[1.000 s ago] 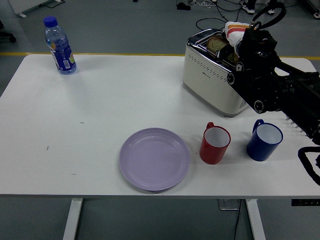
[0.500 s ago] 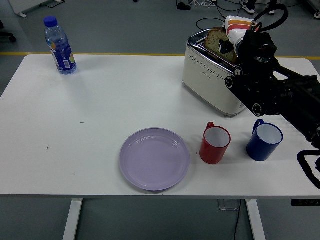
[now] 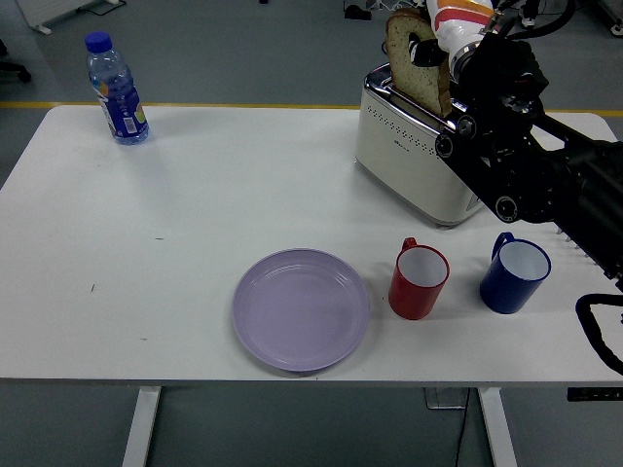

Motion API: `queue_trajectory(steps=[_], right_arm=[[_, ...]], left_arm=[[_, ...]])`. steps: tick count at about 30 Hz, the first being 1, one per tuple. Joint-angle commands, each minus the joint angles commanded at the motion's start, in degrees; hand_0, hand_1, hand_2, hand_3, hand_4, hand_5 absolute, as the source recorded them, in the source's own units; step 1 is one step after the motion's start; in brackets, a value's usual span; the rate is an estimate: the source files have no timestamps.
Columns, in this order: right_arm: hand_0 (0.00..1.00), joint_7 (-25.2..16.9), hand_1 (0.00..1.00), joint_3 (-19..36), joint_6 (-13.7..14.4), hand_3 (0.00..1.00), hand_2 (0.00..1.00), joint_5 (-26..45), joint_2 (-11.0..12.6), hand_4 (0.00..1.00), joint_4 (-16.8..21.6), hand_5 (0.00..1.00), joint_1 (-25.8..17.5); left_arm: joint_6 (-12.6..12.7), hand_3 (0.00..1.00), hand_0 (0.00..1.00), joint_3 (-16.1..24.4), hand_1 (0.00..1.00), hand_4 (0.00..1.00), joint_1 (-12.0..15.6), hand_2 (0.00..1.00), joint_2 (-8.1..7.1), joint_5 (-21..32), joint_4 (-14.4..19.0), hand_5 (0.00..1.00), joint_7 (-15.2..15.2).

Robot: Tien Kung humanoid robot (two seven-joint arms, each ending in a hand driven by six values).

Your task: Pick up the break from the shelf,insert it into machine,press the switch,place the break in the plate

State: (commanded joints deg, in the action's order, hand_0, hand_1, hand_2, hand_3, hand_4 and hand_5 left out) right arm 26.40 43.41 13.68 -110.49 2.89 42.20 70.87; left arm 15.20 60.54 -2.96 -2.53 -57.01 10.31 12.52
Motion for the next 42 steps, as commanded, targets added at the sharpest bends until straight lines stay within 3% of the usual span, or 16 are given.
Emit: queue_trajectory(steps=[3,10,15,20,28,34,35,42], right_arm=[[0.174,-0.1,0.273,1.7,0.5,0.491,0.364,-1.1,1.0,0.448,1.9,0.032,0.0],[0.168,-0.3,0.27,5.1,2.8,0.489,0.361,-0.1,4.3,0.447,10.5,0.031,-1.9],[0.164,0.0,0.258,3.8,3.7,0.483,0.351,9.6,7.7,0.458,19.7,0.017,-5.6],[0.152,1.0,0.254,2.0,2.6,0.478,0.344,18.4,10.8,0.466,29.1,0.002,-9.5],[0.134,2.1,0.245,-1.8,-0.5,0.473,0.334,31.7,14.7,0.47,40.2,0.002,-15.0],[0.116,2.7,0.234,-6.8,-3.1,0.463,0.321,38.0,16.8,0.477,44.7,0.002,-18.9],[0.089,2.7,0.182,-7.2,-3.2,0.461,0.316,38.3,16.9,0.47,44.9,0.002,-19.1],[0.096,2.8,0.176,-12.0,-3.3,0.461,0.316,39.1,14.8,0.448,44.5,0.002,-22.5]], left_arm=[[0.0,0.486,0.633,0.0,0.51,0.29,0.0,0.475,0.0,0.1,0.0,0.855,0.0],[0.0,0.486,0.632,0.0,0.51,0.291,-0.2,0.473,0.07,0.2,0.0,0.857,-0.1],[-0.1,0.487,0.632,0.0,0.511,0.29,-0.3,0.475,0.23,0.4,0.0,0.856,-0.1],[-0.1,0.487,0.632,0.1,0.512,0.288,-0.4,0.477,0.42,0.5,0.0,0.854,-0.1],[-0.2,0.488,0.632,0.3,0.512,0.287,-0.5,0.478,0.58,0.3,0.0,0.856,-0.2],[-0.2,0.489,0.631,0.4,0.513,0.288,-0.7,0.478,0.64,0.3,0.0,0.861,-0.3],[-0.2,0.49,0.631,0.4,0.513,0.286,-0.7,0.479,0.64,0.3,0.0,0.864,-0.3],[-0.3,0.491,0.631,0.4,0.513,0.284,-0.8,0.482,0.74,0.3,0.0,0.867,-0.4]])
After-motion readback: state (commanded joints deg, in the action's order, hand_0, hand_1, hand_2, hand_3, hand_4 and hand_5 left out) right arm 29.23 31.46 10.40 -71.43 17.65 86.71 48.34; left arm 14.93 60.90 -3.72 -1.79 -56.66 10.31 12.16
